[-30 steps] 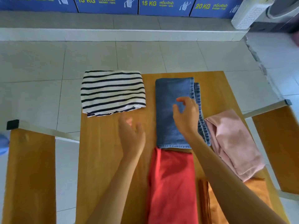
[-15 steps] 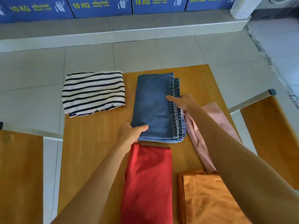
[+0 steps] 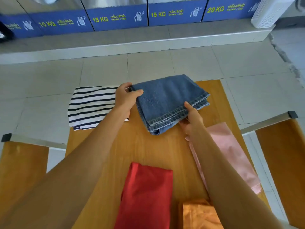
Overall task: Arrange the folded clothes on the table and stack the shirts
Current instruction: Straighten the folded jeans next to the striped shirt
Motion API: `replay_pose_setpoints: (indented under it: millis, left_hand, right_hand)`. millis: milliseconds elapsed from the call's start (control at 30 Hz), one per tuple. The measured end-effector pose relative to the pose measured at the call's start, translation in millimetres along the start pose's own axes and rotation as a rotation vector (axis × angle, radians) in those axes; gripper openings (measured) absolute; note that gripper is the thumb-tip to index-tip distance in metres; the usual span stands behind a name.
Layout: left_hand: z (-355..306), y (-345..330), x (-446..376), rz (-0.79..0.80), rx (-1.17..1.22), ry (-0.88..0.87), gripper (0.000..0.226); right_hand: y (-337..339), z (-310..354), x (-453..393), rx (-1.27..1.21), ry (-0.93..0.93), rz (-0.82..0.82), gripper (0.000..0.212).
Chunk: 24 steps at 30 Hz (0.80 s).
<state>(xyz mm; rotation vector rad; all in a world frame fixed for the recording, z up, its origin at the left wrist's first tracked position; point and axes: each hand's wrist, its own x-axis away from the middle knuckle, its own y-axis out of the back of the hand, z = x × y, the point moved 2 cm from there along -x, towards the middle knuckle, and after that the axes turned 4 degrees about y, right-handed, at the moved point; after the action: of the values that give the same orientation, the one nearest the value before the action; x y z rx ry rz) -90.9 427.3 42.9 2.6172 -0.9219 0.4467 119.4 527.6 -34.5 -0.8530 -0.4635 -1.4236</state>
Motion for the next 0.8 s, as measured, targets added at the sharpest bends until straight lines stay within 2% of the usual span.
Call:
replay_pose_setpoints:
  millis: [133,167,233,300,400,600,800]
  left_hand:
    - [-7.1,-11.5,-24.5,0.058,-0.199,0.072,0.021]
    - [-1.2,-13.3,-25.9,0.093,-0.284,0.106,0.033]
    - [15.9,-15.0,-21.3,0.162,-0.427,0.143,0.081]
    - [32.7,-15.0,-11.2,0.165,-0.455,0.100,0.092]
    - [50.2,-17.1,-6.1,0.083,-0.431,0.017,0.084]
    - [55.5,-16.9,16.5,-0.044,-0.425,0.000,0.069]
    - [71.8,4.2,47.4,0.062,-0.358,0.036,0.073]
  right_hand:
    - [-20.8,-10.5,-6.1,-0.047,-0.032,0.007,0.037]
    - [-25.9,-12.7,-6.9,-0.047,-0.042,0.003,0.039]
    - [-33.1,-17.2,-10.9,-0.049,-0.058,-0.006,0.035]
    - [-36.0,-21.3,-14.0,-0.053,-0.061,-0.003,0.027]
    - [-37.4,-23.1,-15.5,-0.063,-0.047,0.001,0.020]
    - [-39.9,-29.1,-7.7,-0.154,-0.096,0.043,0.018]
    - [-34.0,-27.4,-4.9,-0.055,-0.109,0.098,0.036]
